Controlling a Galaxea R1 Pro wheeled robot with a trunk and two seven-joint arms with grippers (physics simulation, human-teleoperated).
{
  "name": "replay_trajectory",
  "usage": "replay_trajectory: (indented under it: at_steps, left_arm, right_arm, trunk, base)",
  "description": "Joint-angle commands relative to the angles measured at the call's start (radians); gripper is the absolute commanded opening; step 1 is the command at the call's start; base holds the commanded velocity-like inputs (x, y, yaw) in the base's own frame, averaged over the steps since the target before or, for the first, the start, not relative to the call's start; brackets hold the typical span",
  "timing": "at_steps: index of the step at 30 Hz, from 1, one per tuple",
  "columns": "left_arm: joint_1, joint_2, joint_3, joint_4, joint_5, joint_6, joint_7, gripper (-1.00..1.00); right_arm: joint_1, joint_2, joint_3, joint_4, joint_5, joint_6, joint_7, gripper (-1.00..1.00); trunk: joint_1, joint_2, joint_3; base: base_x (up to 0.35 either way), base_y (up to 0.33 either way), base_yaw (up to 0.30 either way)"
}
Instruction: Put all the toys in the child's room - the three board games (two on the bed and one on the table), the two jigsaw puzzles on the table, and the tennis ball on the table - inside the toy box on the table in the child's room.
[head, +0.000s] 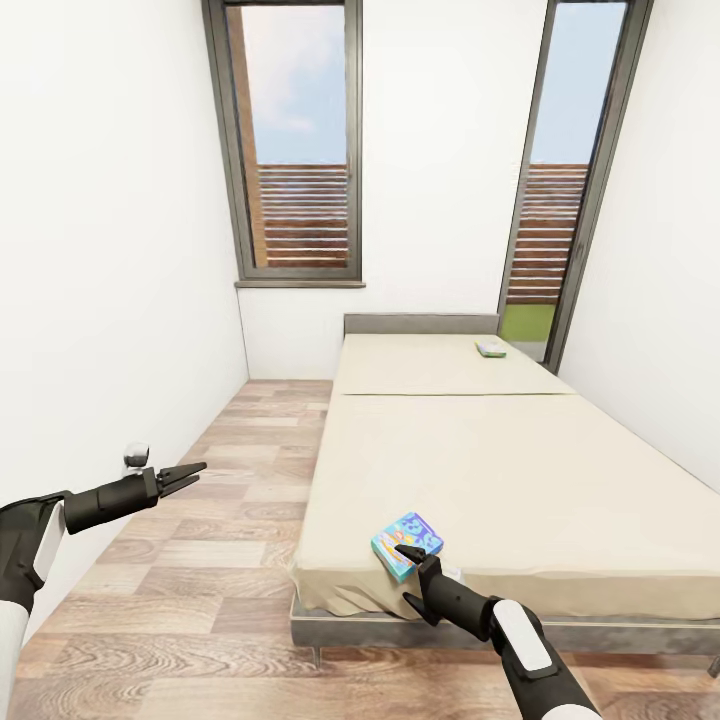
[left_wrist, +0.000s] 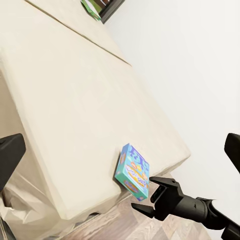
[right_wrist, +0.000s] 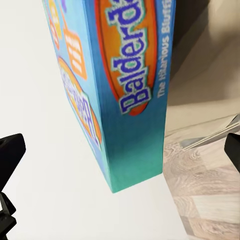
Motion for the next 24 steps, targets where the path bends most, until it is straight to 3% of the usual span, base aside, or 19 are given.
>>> replay_trajectory:
  at_steps: [1,24]
  left_arm:
    - [-0.001,0.0,0.0,0.0,0.002,0.01,-0.002,1.0]
    - [-0.001,0.0,0.0,0.0,0.002,0.006,-0.002,1.0]
  right_arm:
    - [-0.001,0.001,-0.007,0.0,0.005,0.007,0.004,1.0]
    - [-0.001,0.001,-0.007,0.0,0.005,0.007,0.003,1.0]
  trunk:
    - [0.0,0.0,-0.001]
    - [0.0,0.0,-0.001]
  base:
    - [0.0,0.0,0.0]
    - [0.03,0.0,0.0]
